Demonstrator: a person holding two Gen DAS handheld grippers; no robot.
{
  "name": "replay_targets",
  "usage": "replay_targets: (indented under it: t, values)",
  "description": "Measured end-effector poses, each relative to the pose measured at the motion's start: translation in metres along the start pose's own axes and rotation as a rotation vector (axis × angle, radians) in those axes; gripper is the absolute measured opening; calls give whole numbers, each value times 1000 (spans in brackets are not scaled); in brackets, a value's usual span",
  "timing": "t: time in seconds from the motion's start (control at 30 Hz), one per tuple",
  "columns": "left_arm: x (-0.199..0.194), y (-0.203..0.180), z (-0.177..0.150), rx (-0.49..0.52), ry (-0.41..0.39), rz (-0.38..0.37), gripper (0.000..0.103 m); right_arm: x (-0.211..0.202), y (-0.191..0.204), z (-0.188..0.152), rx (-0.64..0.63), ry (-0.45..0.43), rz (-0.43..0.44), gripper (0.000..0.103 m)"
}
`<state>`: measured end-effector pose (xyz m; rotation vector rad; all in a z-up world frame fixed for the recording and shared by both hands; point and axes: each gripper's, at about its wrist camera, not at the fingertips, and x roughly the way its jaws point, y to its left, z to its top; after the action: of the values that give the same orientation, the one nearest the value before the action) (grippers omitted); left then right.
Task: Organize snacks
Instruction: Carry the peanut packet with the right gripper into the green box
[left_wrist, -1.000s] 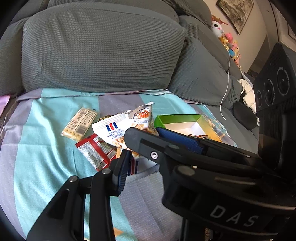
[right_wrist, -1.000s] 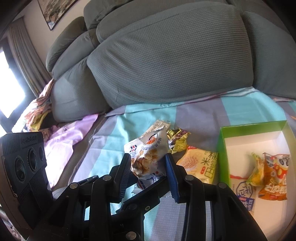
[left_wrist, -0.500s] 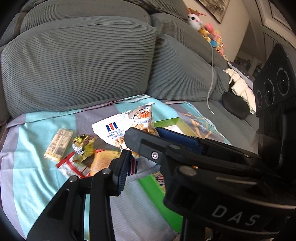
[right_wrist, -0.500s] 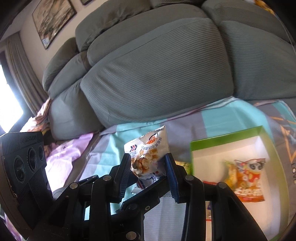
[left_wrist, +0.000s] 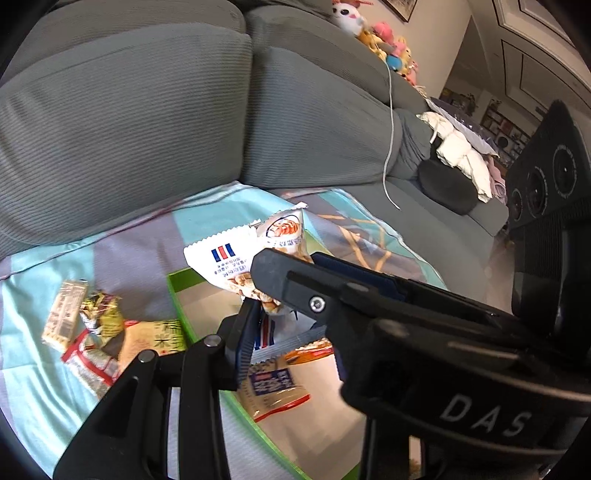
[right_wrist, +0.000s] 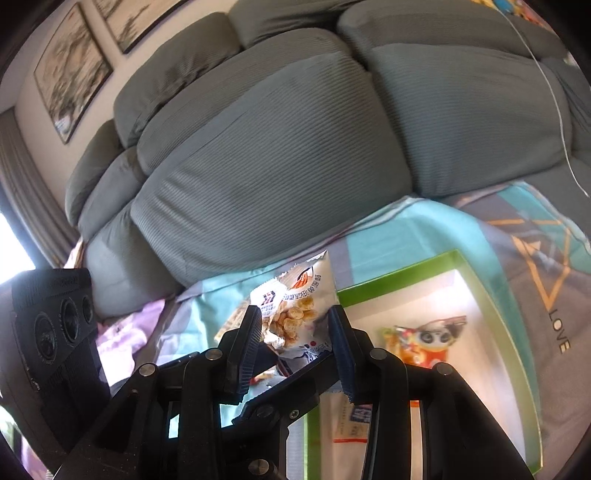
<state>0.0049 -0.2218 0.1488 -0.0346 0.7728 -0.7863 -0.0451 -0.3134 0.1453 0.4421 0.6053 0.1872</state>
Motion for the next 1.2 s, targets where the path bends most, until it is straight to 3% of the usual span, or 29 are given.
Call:
replay_targets:
  t: [0.63,1.2]
  values:
    - [56,-19,3,-8,125,-28,33,14,-68,2,158,51,-34,41]
    - [88,-14,1,-32,210,-57,33,34,-98,-2,268,95,-71,41]
